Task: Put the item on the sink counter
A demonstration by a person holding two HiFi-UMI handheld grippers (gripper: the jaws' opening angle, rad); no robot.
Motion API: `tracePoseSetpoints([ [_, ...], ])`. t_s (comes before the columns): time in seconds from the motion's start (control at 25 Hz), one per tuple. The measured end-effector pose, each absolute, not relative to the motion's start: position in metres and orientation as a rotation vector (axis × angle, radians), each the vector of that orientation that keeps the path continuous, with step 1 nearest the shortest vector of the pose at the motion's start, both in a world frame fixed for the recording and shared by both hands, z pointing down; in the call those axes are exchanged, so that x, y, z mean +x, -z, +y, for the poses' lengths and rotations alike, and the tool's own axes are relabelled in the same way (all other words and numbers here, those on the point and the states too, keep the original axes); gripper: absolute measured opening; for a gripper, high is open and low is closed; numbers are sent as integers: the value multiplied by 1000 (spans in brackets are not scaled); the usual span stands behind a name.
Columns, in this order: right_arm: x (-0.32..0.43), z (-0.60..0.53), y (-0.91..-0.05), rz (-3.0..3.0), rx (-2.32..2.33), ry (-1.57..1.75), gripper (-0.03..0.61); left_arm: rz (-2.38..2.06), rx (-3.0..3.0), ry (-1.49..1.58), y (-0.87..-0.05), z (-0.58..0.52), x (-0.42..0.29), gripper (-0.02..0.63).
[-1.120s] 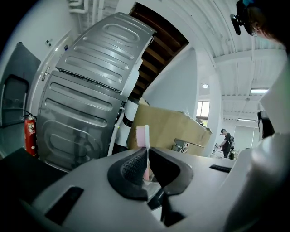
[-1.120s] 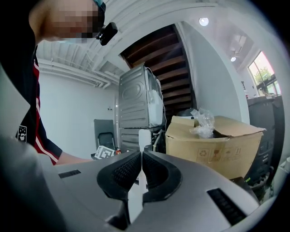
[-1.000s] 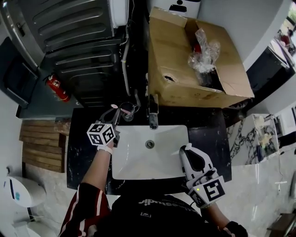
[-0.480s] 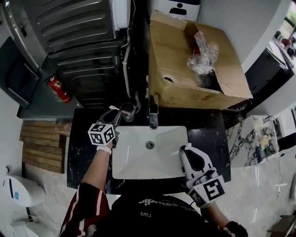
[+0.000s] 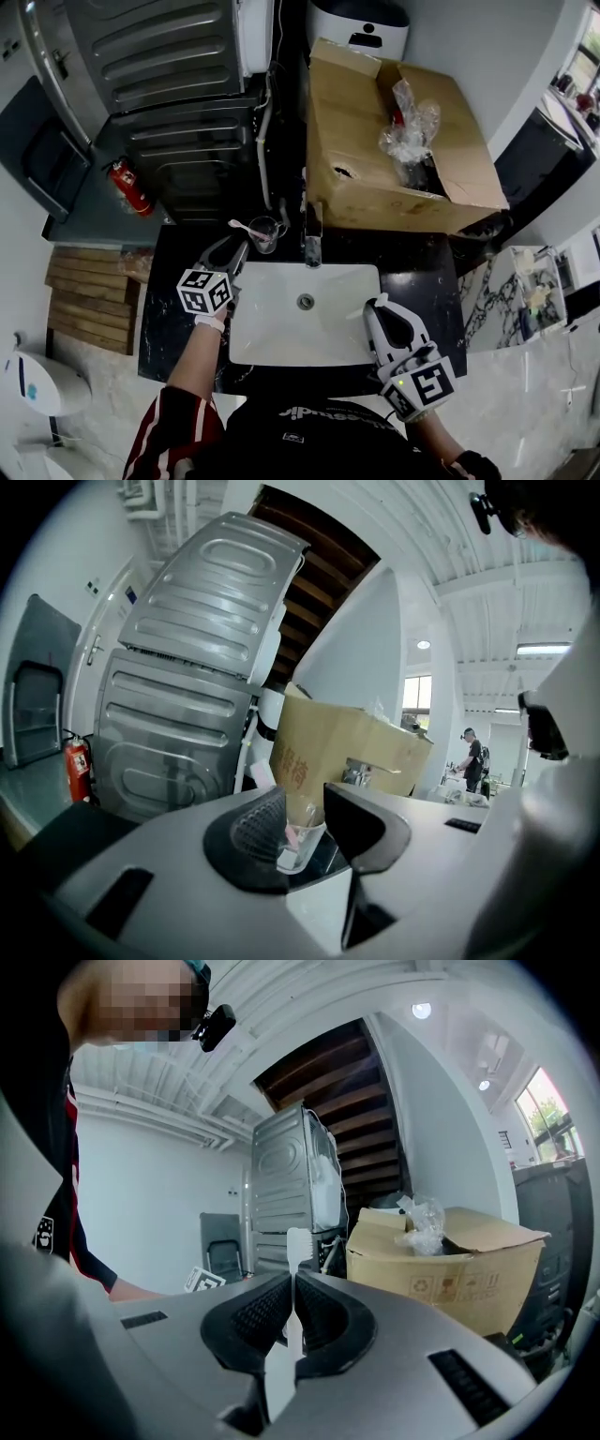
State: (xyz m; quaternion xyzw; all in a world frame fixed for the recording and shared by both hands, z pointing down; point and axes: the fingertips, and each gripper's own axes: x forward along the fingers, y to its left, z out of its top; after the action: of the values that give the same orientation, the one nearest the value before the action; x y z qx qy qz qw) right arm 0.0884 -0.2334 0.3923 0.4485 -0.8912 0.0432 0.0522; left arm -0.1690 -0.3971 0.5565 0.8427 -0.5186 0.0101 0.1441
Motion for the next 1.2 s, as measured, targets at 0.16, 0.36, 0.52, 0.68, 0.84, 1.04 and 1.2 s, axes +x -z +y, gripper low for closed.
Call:
tracePoseSetpoints([
  [0.16, 86, -230, -379, -2757, 1353, -100, 43, -1497, 2569, 30, -497, -360, -158, 103],
  [0.36, 82, -224, -365, -2813, 1322, -71, 43, -1504, 2742, 167, -413, -311, -137, 42],
  [0.52, 79, -217, -352, -2855, 1292, -35, 43, -1481, 2793, 293, -363, -271, -118, 25],
  [0.68, 75, -209, -344, -2892, 1258, -14, 43, -1416, 2826, 310, -347, -235, -92, 15],
  [0.84, 75, -204, -349, -2900, 1233, -35, 43, -1395, 2814, 224, -360, -219, -76, 14],
  [1.04, 77, -204, -351, -2911, 1224, -62, 43, -1401, 2792, 199, -366, -212, -76, 14],
  [1.2, 68, -215, -348, -2927, 1205, -83, 43, -1439, 2774, 191, -367, -208, -91, 14],
])
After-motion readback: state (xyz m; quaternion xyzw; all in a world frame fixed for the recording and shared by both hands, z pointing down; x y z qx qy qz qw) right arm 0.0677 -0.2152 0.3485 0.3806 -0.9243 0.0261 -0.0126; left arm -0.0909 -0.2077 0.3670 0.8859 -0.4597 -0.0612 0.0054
